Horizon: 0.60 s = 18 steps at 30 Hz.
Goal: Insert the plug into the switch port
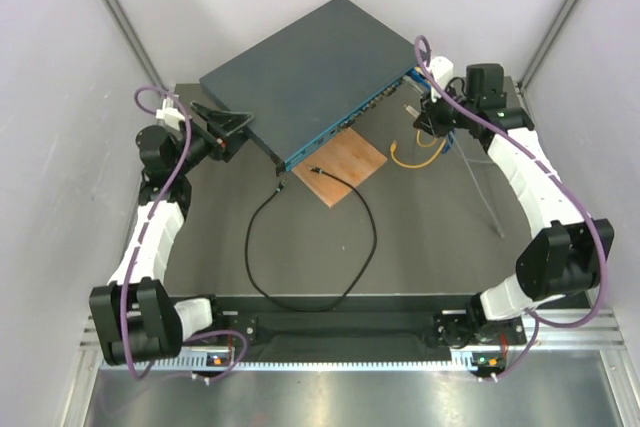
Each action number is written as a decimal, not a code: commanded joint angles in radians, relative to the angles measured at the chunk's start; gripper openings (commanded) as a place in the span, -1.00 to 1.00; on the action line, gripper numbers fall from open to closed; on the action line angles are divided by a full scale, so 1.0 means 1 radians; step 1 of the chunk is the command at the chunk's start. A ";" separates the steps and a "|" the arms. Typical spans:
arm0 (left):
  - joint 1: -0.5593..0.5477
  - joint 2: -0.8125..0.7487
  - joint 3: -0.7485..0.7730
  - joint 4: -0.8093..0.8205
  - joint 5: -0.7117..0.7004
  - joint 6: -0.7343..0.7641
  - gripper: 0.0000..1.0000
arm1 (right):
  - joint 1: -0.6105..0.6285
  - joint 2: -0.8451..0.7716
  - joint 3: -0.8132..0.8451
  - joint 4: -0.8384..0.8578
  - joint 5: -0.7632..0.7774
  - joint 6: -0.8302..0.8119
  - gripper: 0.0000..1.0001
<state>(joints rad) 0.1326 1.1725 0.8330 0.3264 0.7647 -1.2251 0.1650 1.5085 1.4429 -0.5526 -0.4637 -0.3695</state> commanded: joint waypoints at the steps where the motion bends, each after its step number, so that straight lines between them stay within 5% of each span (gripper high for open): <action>1: -0.027 0.027 0.017 0.082 -0.016 0.024 0.63 | 0.031 -0.008 0.031 0.097 0.034 0.014 -1.00; 13: -0.036 0.088 0.101 0.014 -0.050 0.088 -0.85 | 0.079 0.059 0.112 0.120 0.207 0.090 -1.00; 18: -0.037 0.095 0.130 -0.007 -0.047 0.113 -1.00 | 0.082 0.070 0.134 0.128 0.217 0.121 -1.00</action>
<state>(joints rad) 0.1047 1.2377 0.9047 0.2817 0.7929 -1.2083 0.2329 1.5806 1.5246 -0.4839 -0.2695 -0.2832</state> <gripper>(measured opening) 0.580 0.139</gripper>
